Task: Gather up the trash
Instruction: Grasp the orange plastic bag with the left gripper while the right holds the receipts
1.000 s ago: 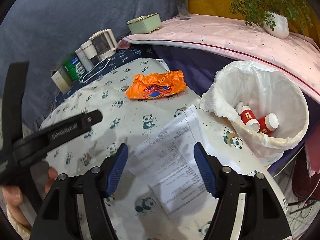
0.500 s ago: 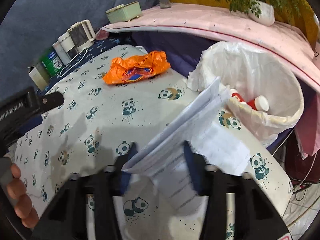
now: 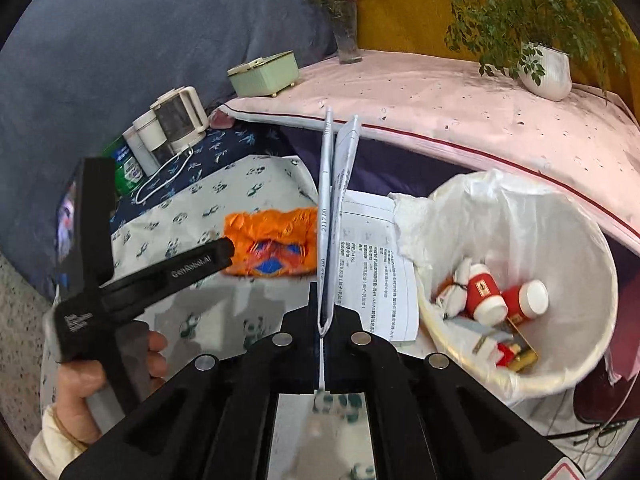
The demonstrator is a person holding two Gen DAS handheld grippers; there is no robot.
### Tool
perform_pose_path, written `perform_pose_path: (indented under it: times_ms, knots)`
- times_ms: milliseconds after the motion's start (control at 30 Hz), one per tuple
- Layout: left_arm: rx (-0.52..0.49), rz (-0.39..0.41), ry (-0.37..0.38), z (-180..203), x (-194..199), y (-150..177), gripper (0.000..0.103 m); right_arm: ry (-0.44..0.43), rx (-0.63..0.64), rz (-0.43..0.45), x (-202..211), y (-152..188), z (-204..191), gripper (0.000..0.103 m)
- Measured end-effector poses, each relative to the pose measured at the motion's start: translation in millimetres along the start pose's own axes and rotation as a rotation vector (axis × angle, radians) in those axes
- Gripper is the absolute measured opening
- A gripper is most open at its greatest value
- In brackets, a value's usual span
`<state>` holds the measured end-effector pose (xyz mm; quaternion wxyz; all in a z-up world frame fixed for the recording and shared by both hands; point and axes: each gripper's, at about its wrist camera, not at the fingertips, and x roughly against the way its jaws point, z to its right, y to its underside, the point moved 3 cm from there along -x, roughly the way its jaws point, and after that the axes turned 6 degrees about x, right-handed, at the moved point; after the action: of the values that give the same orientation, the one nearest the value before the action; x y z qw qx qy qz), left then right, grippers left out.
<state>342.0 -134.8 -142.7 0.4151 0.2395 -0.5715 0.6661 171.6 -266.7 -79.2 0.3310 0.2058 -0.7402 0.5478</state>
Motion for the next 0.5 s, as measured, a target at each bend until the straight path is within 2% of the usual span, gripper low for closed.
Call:
perform_pose_path:
  times_ms: [33, 100, 133, 200, 233, 367, 500]
  knots:
    - [0.001, -0.009, -0.003, 0.2, -6.7, -1.6, 0.079, 0.002, 0.002, 0.001, -5.6, -4.0, 0.8, 0.001]
    - [-0.004, -0.048, 0.013, 1.3, -20.2, -3.8, 0.057, -0.004, 0.003, 0.0, -14.2, -8.7, 1.9, 0.001]
    - [-0.004, -0.072, 0.018, 2.1, -27.4, -3.5, 0.05, -0.009, 0.002, -0.003, -19.0, -10.9, 2.2, 0.001]
    - [-0.026, -0.055, -0.004, 4.7, -30.6, -3.1, 0.025, -0.011, 0.005, -0.006, -26.5, -13.9, 2.3, 0.001]
    - [-0.051, -0.061, -0.005, 7.7, -31.6, -2.3, 0.017, -0.015, 0.004, -0.008, -29.3, -14.8, 2.6, 0.001]
    - [-0.058, -0.046, 0.018, 14.0, -18.9, -1.2, 0.005, -0.019, 0.007, -0.002, -29.3, -16.8, 2.7, 0.001]
    - [-0.073, -0.004, 0.053, 31.6, 10.5, -2.3, 0.004, -0.013, 0.004, 0.027, -13.9, -22.1, 9.9, 0.001]
